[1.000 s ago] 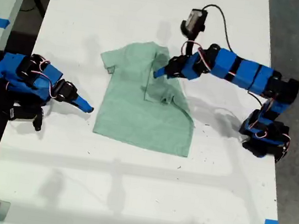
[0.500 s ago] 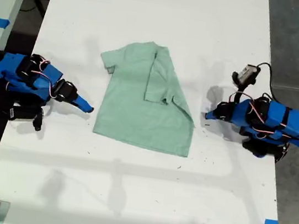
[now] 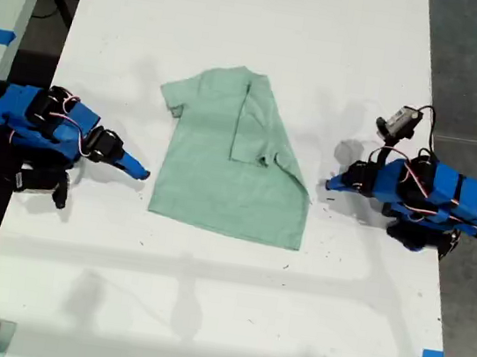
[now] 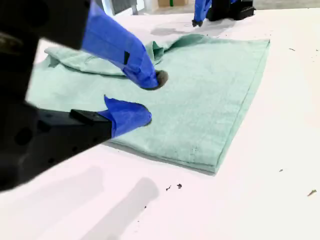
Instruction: Fold t shirt
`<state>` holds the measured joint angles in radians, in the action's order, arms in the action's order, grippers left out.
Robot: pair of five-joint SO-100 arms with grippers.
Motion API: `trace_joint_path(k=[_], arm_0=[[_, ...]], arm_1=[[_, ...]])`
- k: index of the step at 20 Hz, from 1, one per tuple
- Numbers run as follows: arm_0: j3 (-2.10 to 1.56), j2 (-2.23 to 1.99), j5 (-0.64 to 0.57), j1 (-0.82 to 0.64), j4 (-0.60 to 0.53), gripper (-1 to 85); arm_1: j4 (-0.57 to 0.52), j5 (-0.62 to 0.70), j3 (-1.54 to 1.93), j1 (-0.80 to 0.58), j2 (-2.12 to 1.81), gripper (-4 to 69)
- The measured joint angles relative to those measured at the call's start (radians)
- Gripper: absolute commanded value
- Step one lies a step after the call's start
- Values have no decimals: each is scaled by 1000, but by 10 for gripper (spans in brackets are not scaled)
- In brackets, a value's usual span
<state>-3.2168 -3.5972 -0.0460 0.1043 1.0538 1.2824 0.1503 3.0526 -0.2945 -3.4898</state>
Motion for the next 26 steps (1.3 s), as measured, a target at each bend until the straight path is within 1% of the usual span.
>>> trace_joint_path(k=[3, 11, 12, 13, 14, 15, 16, 18, 24, 26], arm_0=[[0, 0, 0, 0, 0, 75], [0, 0, 0, 0, 0, 75], [0, 0, 0, 0, 0, 75], [0, 0, 0, 0, 0, 75], [0, 0, 0, 0, 0, 75], [0, 0, 0, 0, 0, 75], [0, 0, 0, 0, 0, 75], [0, 0, 0, 0, 0, 75], [0, 0, 0, 0, 0, 75], [0, 0, 0, 0, 0, 75]], arm_1=[[25, -55, 0, 0, 0, 3], [26, -69, 0, 0, 0, -3], [34, -77, 0, 0, 0, 29], [41, -101, 0, 0, 0, 79], [46, -109, 0, 0, 0, 116], [46, -106, 0, 2, 0, 128], [48, -87, 0, 14, 0, 120], [49, -61, 0, 28, -2, 69], [49, -60, 0, 28, -2, 77], [49, -60, 0, 28, -2, 46]])
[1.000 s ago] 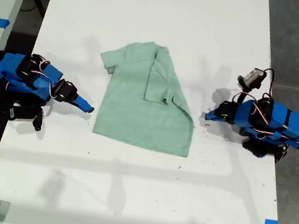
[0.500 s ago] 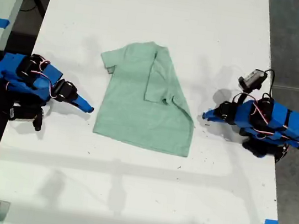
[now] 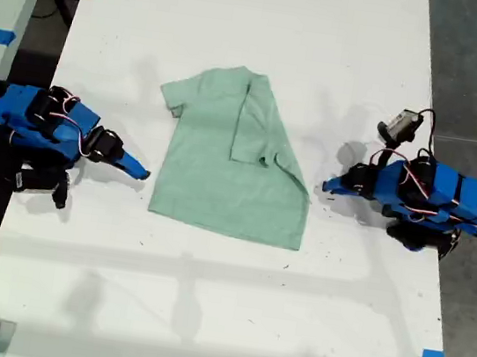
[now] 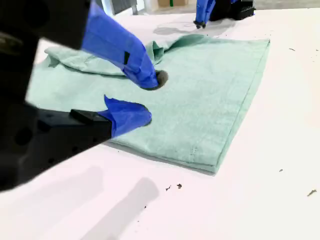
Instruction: Fold t shirt
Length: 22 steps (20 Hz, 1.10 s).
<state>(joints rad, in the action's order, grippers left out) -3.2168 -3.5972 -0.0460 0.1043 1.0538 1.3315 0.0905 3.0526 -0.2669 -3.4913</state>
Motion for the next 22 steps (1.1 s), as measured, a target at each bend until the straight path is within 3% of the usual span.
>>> trace_joint_path(k=[22], arm_0=[[0, 0, 0, 0, 0, 75]], arm_1=[[0, 9, 0, 0, 0, 8]])
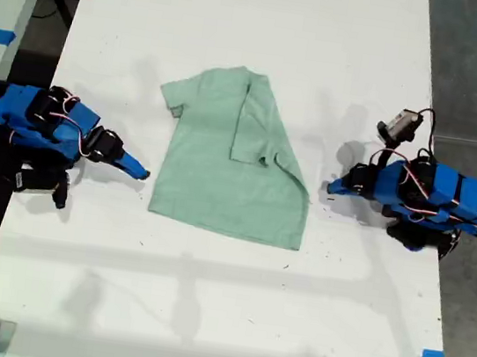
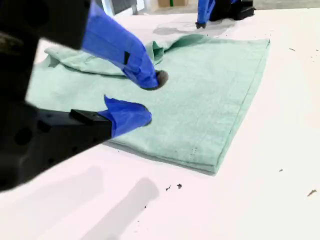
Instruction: Fold t shirt
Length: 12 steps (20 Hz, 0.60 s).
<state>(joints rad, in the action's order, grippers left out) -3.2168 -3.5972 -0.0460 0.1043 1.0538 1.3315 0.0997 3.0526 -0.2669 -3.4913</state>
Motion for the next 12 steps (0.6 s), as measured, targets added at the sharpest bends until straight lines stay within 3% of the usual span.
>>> trace_joint_path(k=[12], arm_0=[[0, 0, 0, 0, 0, 75]], arm_1=[[0, 6, 0, 0, 0, 2]])
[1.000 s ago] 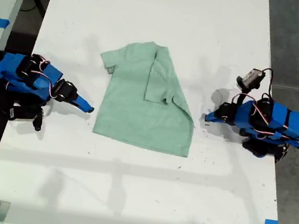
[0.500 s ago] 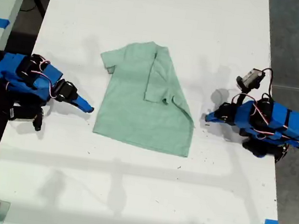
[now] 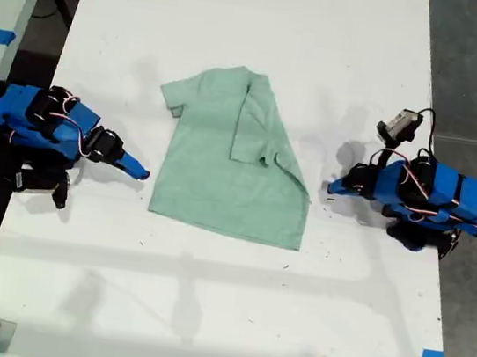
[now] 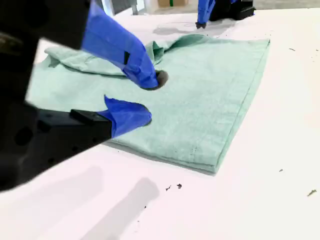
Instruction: Fold t shirt
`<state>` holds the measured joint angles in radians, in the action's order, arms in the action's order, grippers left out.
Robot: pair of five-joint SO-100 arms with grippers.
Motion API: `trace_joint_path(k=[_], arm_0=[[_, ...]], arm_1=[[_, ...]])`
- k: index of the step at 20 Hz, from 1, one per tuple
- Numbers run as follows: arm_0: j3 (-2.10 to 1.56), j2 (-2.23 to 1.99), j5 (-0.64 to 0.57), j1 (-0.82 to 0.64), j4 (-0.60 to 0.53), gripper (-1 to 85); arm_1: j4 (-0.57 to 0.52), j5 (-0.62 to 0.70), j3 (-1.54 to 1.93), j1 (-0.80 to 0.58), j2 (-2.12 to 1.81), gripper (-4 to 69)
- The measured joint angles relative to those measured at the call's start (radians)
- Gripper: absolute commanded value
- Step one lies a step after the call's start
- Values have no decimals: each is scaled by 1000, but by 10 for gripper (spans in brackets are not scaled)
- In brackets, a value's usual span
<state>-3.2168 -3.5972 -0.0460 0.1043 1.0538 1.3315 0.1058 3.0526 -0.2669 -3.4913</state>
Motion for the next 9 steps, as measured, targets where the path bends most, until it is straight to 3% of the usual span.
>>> trace_joint_path(k=[9], arm_0=[[0, 0, 0, 0, 0, 75]], arm_1=[[0, 9, 0, 8, 0, -3]])
